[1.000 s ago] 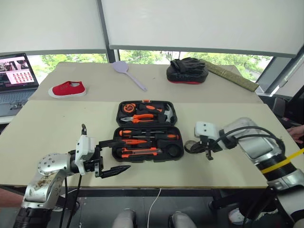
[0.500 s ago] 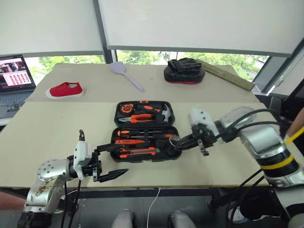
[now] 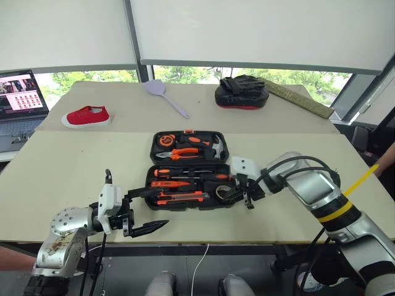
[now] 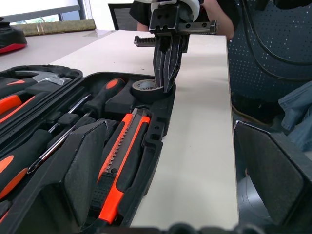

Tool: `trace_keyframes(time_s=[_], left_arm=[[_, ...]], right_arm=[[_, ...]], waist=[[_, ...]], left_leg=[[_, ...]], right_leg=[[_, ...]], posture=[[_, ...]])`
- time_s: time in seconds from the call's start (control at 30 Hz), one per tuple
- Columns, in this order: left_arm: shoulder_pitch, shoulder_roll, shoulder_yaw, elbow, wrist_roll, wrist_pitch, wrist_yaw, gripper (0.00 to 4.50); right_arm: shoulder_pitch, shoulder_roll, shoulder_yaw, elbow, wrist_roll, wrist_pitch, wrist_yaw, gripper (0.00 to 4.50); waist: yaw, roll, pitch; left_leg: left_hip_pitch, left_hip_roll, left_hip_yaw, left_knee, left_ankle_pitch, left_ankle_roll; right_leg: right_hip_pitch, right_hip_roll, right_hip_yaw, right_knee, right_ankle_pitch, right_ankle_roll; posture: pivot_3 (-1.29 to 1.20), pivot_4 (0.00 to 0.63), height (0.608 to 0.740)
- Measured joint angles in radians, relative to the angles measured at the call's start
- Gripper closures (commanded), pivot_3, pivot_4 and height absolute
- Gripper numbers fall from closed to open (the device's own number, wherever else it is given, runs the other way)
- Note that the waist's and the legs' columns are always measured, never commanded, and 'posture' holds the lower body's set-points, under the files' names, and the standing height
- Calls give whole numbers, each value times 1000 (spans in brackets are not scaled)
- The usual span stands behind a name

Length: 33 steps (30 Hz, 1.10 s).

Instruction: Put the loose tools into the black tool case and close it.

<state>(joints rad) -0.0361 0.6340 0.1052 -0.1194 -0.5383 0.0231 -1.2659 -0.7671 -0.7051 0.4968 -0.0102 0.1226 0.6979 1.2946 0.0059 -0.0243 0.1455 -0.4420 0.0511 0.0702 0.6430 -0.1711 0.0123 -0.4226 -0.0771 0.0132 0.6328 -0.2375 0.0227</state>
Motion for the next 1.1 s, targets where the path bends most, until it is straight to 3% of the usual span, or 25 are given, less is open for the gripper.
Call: trace_keyframes(time_s=[0.2,0.37,0.4,0.5,0.63,0.8,0.93,1.1], left_arm=[[-7,4,22,0,-1,22,46,0],[-78,19,92,38,22,78,189,0],[-98,25,105,63,30,104,229,258],[-188,22,123,153,70,182,374,1114],[-336,-21,110,296,166,270,590,2615],[-427,-56,24,416,270,351,688,4477],[-487,-84,-42,507,307,370,658,4477],[-539,-92,-65,570,334,346,596,4477]], right_arm=[[0,12,-57,-22,64,-10,21,2360],[-21,-59,-205,-44,156,-31,68,2360],[-21,-74,-225,-32,157,-37,71,2320],[-2,-81,-242,53,132,-89,45,3019],[2,14,-234,275,34,-258,-95,4439],[-43,140,-201,624,-122,-546,-286,4500],[-131,247,-200,809,-163,-685,-364,4500],[-172,284,-230,965,-190,-823,-416,4500]], waist=[[1,0,0],[9,-1,1],[8,-1,1],[5,-3,1],[0,-4,1],[-9,-4,1],[-20,-6,3],[-15,-6,3]], left_leg=[[0,0,0,0,0,0],[0,0,0,0,0,0],[0,0,0,0,0,0],[1,0,0,0,0,0],[1,0,0,0,1,0],[0,-2,0,0,1,-1],[0,-2,0,0,1,-1],[0,-3,0,0,1,-1]], right_leg=[[-1,0,0,1,0,0],[1,0,-1,0,0,1],[1,0,-1,0,0,1],[1,1,-1,0,1,1],[1,2,0,2,1,1],[0,1,2,3,1,2],[-1,2,2,6,1,2],[0,0,1,7,1,3]], posture=[[0,150,740],[0,150,740],[0,150,740],[0,150,740],[0,150,740],[0,150,740],[0,150,740],[0,150,740]])
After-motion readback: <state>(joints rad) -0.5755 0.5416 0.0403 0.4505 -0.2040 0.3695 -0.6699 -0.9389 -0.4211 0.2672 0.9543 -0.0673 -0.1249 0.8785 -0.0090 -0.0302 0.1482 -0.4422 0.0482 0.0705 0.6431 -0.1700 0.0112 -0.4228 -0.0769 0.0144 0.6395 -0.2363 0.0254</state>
